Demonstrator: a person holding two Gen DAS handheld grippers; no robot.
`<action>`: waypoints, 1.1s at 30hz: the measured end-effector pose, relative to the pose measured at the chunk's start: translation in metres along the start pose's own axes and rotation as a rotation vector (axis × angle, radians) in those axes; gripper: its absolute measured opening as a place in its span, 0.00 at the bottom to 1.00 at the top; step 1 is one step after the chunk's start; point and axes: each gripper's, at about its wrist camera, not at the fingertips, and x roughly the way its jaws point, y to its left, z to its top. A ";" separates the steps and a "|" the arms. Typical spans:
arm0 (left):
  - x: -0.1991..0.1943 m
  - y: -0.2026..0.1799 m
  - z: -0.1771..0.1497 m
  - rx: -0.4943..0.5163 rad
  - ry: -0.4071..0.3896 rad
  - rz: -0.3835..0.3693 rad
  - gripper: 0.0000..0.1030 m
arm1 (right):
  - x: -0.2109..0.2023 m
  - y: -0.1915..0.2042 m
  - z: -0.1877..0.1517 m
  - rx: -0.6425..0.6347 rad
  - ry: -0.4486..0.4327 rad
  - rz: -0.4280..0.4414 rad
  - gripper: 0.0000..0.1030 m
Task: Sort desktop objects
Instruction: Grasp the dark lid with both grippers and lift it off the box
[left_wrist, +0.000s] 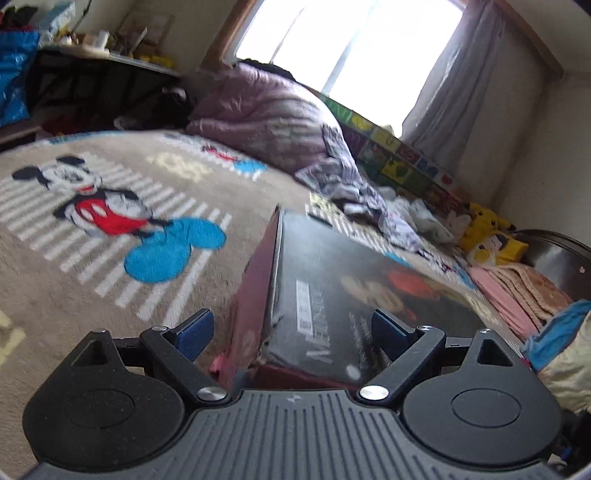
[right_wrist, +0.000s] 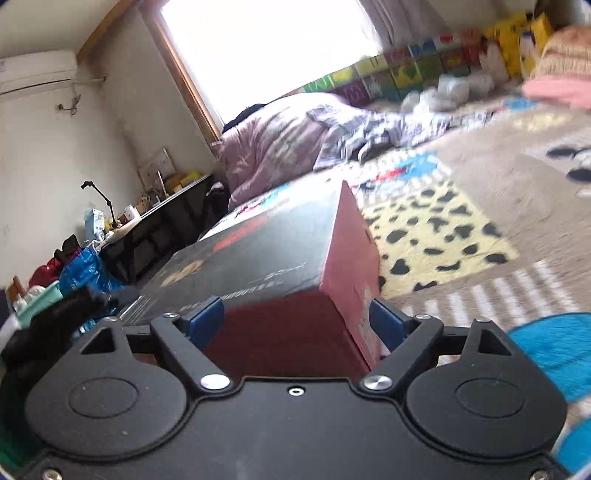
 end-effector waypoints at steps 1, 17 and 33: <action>0.001 0.002 0.000 -0.007 0.011 -0.027 0.90 | 0.004 0.000 0.001 0.000 0.004 0.011 0.84; -0.032 -0.028 0.015 0.145 -0.151 -0.131 0.89 | -0.009 0.026 0.032 -0.190 -0.085 0.072 0.85; -0.053 -0.108 -0.005 0.317 -0.219 -0.337 0.89 | -0.080 -0.016 0.051 -0.071 -0.251 0.057 0.85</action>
